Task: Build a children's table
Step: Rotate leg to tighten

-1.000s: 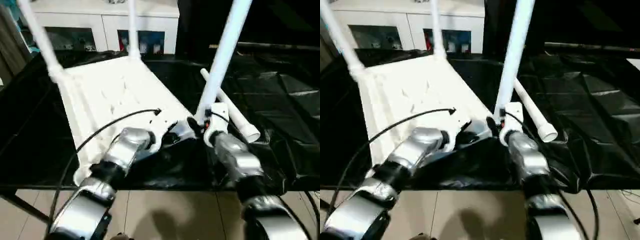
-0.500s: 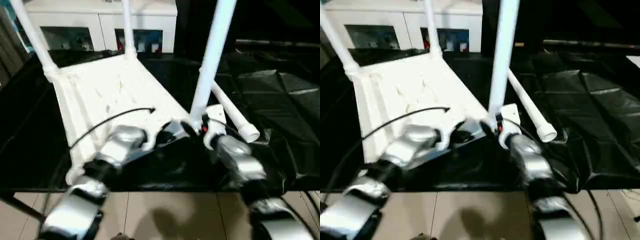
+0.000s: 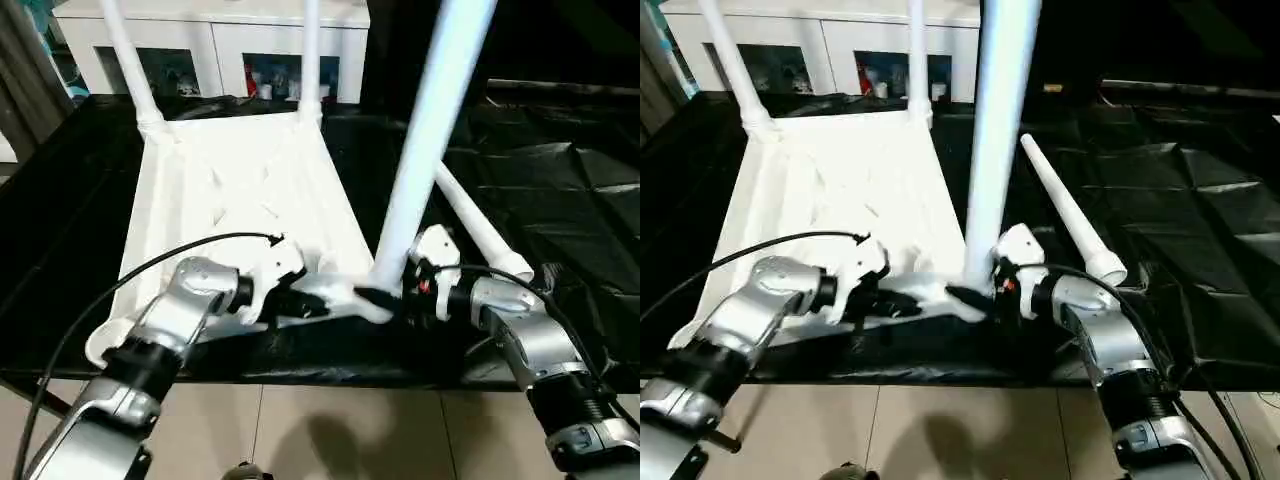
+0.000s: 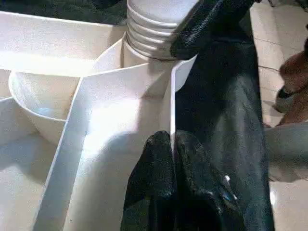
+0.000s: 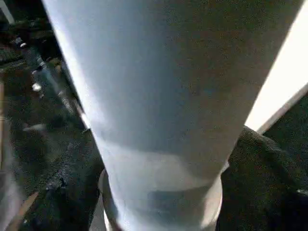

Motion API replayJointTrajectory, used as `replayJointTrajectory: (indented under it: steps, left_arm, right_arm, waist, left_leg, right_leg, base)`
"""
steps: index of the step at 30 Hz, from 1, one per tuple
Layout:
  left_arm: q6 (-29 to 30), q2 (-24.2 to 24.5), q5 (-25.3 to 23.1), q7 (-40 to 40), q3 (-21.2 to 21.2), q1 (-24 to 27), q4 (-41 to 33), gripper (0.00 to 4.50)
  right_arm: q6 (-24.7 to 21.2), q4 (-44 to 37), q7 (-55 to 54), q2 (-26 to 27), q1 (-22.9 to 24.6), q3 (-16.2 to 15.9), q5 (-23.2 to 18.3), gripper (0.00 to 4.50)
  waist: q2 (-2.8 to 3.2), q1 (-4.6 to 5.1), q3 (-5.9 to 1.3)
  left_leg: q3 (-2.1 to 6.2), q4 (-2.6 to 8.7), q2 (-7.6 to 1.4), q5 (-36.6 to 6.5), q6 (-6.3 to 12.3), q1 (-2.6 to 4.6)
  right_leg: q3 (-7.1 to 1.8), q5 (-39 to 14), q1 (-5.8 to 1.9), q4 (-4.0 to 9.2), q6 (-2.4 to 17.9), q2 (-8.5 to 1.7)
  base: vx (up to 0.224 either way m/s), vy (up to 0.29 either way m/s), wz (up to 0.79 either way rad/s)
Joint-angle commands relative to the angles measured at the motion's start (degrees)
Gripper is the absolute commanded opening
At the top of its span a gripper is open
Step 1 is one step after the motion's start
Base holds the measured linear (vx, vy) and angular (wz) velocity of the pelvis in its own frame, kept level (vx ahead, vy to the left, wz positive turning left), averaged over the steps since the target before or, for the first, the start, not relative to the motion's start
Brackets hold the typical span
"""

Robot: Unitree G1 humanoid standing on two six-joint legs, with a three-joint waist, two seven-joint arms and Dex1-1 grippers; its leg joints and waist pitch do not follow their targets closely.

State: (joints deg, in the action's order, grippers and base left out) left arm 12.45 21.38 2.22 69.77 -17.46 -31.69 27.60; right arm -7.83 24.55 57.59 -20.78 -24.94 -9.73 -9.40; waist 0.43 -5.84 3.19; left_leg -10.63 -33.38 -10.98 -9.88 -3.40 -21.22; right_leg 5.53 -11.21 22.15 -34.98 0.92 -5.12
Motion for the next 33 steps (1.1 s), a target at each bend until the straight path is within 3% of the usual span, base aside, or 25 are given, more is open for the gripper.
replayJointTrajectory:
  steps: [1,7,15,21,24,29,31,33]
  left_arm:
    - [-0.33,-0.45,2.13,2.91,-0.57,-0.17,-2.72,0.00]
    - [-0.19,-0.38,1.99,2.62,-0.32,-0.36,-2.91,0.00]
    - [0.13,-0.13,1.96,2.55,-0.28,-0.31,-3.16,0.00]
    - [0.43,-0.38,1.73,1.65,-0.21,-0.19,-3.00,0.00]
    - [0.56,-1.20,1.20,-0.61,0.15,-0.45,-2.24,0.00]
    - [2.05,-6.91,-1.77,-14.06,2.17,-3.94,3.73,0.00]
    - [3.25,-10.75,-1.88,-21.14,3.95,-6.23,6.99,0.00]
    - [3.53,-12.66,-2.10,-25.15,4.79,-7.54,8.73,0.00]
  right_arm:
    - [-0.92,-1.33,0.63,-0.88,0.32,-0.55,0.21,3.82]
    - [-1.58,-1.41,1.24,-0.54,0.42,-0.69,-0.15,3.69]
    - [-1.94,-1.12,1.12,-0.17,0.58,-0.58,-0.16,2.95]
    - [-2.03,0.17,-1.35,1.04,0.95,0.43,-0.11,2.77]
    - [-2.30,1.99,-4.83,2.40,0.76,1.76,0.06,2.77]
    - [-2.84,11.12,-23.98,9.12,-2.60,7.89,0.62,2.77]
    - [-2.46,15.70,-34.68,12.63,-5.11,11.14,0.28,2.77]
    - [-2.21,17.92,-39.27,14.15,-6.38,12.26,0.23,2.77]
  waist:
    - [-0.26,0.03,-3.74]
    - [-0.29,-0.08,-3.85]
    - [-0.24,-0.10,-3.87]
    - [-0.17,-0.03,-3.93]
    - [-0.12,0.12,-3.85]
    - [-0.11,1.01,-3.64]
    - [-0.34,1.35,-3.60]
    - [-0.28,1.59,-3.61]
  left_leg:
    - [0.91,3.86,-2.79,-11.49,2.87,0.71]
    - [0.94,3.79,-2.77,-10.85,2.76,0.68]
    - [0.93,3.74,-2.74,-10.77,2.78,0.72]
    - [0.97,3.72,-2.75,-10.64,2.57,0.71]
    - [0.98,3.78,-2.70,-11.56,2.08,0.77]
    - [1.15,4.05,-2.55,-14.27,-0.17,0.93]
    - [1.17,4.06,-2.38,-14.34,-0.69,0.91]
    - [1.09,3.92,-2.23,-14.29,-0.63,0.85]
  right_leg:
    - [-3.43,-9.36,-2.57,4.06,13.08,-4.07]
    - [-3.42,-8.87,-2.62,3.95,13.02,-4.13]
    - [-3.38,-8.76,-2.63,3.95,13.06,-4.10]
    - [-3.40,-8.01,-2.63,3.84,13.20,-4.08]
    - [-3.40,-9.38,-2.55,4.01,13.21,-4.14]
    - [-3.45,-15.01,-2.38,4.59,11.72,-4.19]
    - [-3.40,-16.10,-2.31,4.76,11.34,-4.18]
    - [-3.41,-17.19,-2.25,5.05,10.65,-4.19]
  base:
    - [0.000,0.000,0.00]
    - [0.000,0.000,0.00]
    - [0.000,0.000,0.00]
    - [0.000,0.000,0.00]
    - [0.000,0.000,0.00]
    - [0.000,0.000,0.00]
    - [0.000,0.000,0.00]
    - [0.000,0.000,0.00]
